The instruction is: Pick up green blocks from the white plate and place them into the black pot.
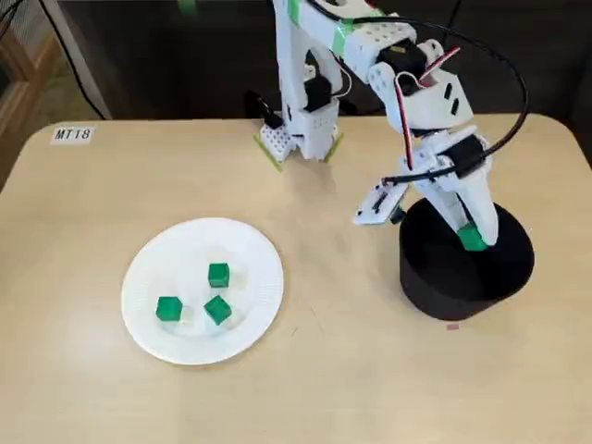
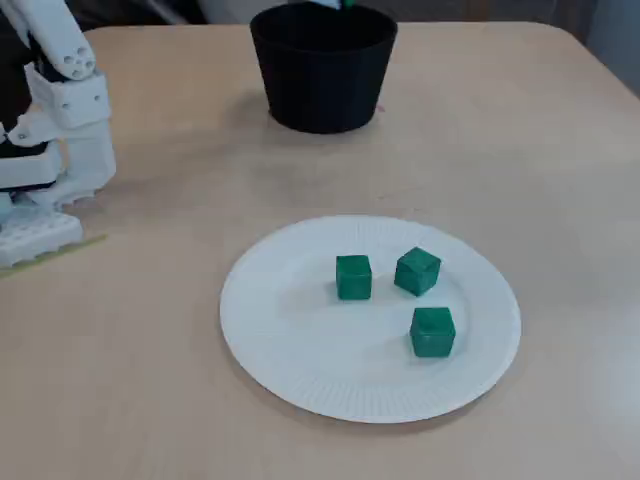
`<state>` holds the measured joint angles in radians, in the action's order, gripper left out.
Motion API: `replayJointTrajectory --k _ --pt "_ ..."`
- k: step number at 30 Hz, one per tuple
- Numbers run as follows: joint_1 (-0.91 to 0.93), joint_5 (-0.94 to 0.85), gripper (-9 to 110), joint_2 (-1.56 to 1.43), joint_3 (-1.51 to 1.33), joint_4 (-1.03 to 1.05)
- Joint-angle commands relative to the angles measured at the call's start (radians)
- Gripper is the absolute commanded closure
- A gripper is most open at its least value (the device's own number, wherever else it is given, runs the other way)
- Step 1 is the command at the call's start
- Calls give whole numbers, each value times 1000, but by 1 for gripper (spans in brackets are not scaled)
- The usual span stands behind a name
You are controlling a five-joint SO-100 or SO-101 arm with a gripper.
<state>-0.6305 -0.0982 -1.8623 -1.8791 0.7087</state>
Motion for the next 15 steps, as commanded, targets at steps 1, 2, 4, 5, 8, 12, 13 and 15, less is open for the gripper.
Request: replayJointTrajectory --k 1,2,4,5,8,12,13,15 --pt "-17 -25 104 41 141 118" --pt "-18 -26 104 60 170 149" --pt "-23 -28 104 86 212 189" --pt "-25 -28 100 97 227 207" --pt "-23 -32 84 97 239 242" --pt "-12 -35 68 84 239 281" --pt "-9 -35 67 83 239 287" --pt "-5 -37 66 78 239 296"
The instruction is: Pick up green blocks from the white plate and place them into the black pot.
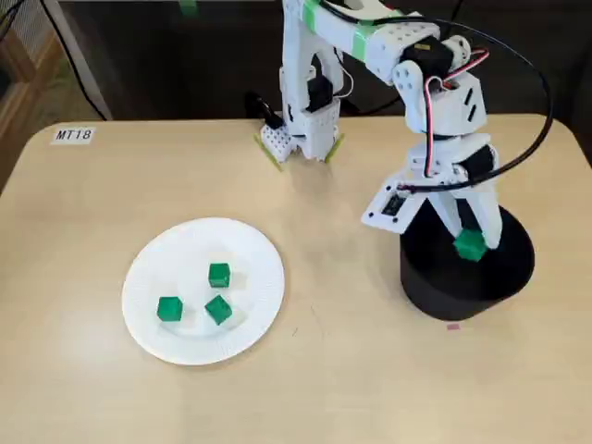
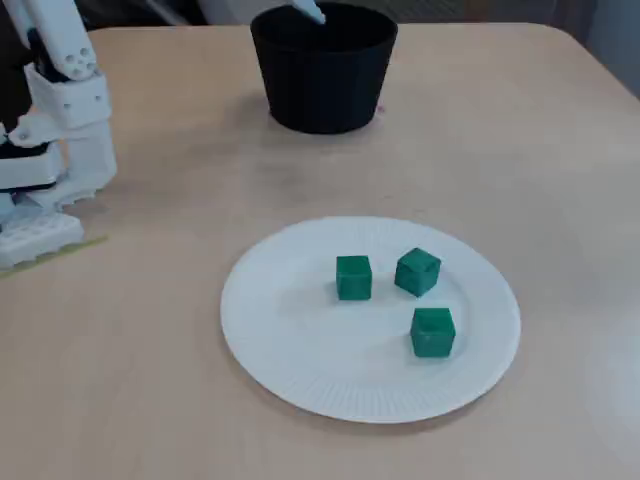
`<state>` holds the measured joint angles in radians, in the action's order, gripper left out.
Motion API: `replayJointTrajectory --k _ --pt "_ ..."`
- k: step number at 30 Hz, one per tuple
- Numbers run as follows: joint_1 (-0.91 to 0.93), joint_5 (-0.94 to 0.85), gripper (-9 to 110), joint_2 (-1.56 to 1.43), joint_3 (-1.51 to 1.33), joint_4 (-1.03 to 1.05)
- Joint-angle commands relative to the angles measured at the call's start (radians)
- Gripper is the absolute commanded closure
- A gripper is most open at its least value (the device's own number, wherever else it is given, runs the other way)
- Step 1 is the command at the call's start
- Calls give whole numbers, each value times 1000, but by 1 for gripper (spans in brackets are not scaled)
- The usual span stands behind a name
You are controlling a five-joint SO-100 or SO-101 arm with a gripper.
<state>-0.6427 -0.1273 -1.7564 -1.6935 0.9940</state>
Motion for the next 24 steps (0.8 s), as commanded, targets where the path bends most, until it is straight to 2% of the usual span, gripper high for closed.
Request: replayJointTrajectory --k 1,3,6,7,11,17,24 --pt "12 -8 68 -29 54 12" --pt "25 -17 77 -38 61 20" --pt "81 -31 101 -60 114 69" --pt "112 -44 104 -69 132 89" --pt "316 -61 104 -107 167 138" --pt "718 -64 104 -78 193 259" --pt "1052 -216 104 110 229 325"
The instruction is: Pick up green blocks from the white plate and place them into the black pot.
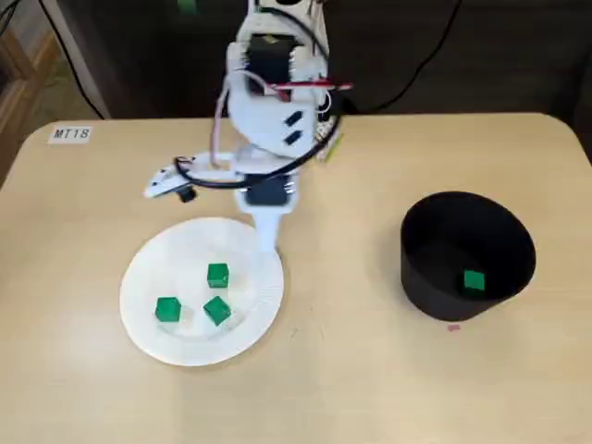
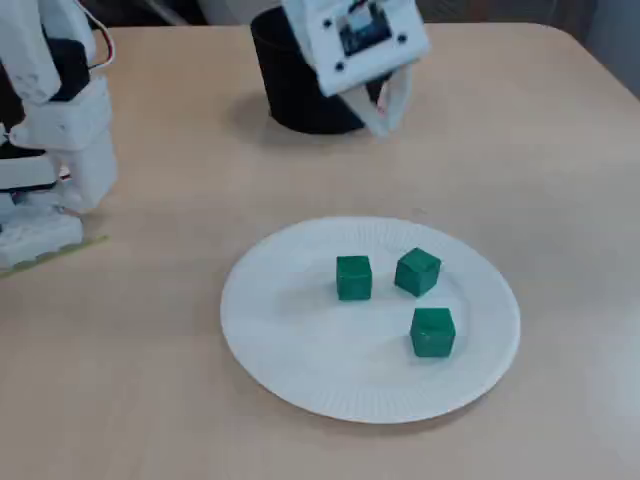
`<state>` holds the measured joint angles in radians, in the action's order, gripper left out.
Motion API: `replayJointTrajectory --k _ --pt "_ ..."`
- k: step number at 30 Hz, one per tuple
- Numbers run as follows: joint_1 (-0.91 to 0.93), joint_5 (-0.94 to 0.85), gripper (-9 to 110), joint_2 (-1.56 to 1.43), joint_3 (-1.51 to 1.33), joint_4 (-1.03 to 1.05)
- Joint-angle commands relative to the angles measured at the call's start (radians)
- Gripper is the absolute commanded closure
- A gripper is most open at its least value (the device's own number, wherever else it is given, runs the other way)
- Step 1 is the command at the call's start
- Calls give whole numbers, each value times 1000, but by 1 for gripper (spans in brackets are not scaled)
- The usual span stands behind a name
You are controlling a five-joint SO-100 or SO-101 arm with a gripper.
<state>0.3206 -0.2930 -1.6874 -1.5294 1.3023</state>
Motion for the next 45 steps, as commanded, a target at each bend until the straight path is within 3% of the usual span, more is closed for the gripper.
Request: replayJointTrajectory --k 1,11,16,23,28,45 --pt "115 -78 104 80 84 25" --pt "196 -265 104 584 588 305" --pt "199 -279 104 663 661 305" --pt "209 -290 79 655 684 308" --pt "212 -273 71 667 692 310" --pt "213 -184 68 890 910 301"
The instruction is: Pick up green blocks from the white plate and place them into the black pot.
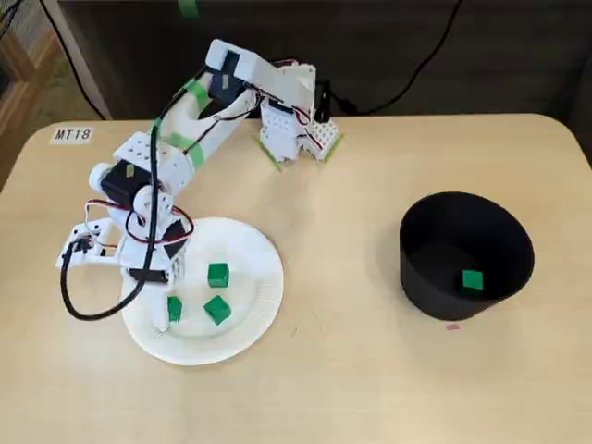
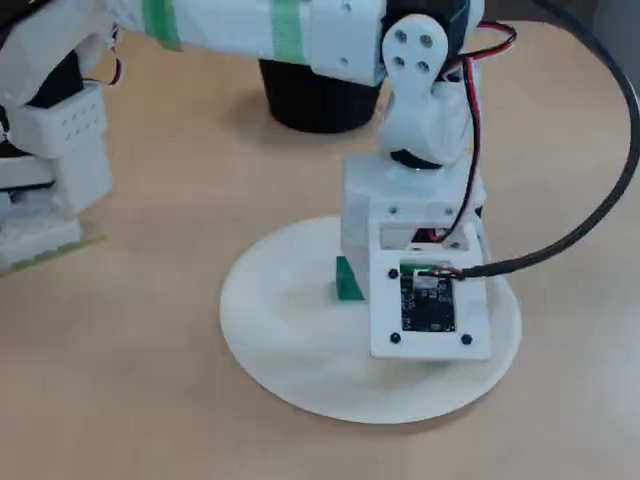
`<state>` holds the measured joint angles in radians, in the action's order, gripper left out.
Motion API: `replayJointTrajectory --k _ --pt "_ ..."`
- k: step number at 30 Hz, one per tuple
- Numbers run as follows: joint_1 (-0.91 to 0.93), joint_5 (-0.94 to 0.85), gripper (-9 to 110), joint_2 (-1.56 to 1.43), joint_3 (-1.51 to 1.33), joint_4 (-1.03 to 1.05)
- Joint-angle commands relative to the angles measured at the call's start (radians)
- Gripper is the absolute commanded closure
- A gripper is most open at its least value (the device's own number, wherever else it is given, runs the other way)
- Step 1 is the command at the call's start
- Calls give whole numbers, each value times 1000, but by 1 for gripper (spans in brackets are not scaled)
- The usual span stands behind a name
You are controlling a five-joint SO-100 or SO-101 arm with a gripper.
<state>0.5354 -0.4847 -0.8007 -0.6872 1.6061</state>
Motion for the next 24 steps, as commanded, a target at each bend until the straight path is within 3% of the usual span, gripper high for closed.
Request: replayJointTrajectory --k 1,6,12,18,24 --pt "-2 9 69 14 78 -3" --pt "-12 23 75 74 130 6" --pt "-23 91 104 167 244 11" --pt "-48 84 104 141 322 49" --pt "-124 184 104 -239 316 52"
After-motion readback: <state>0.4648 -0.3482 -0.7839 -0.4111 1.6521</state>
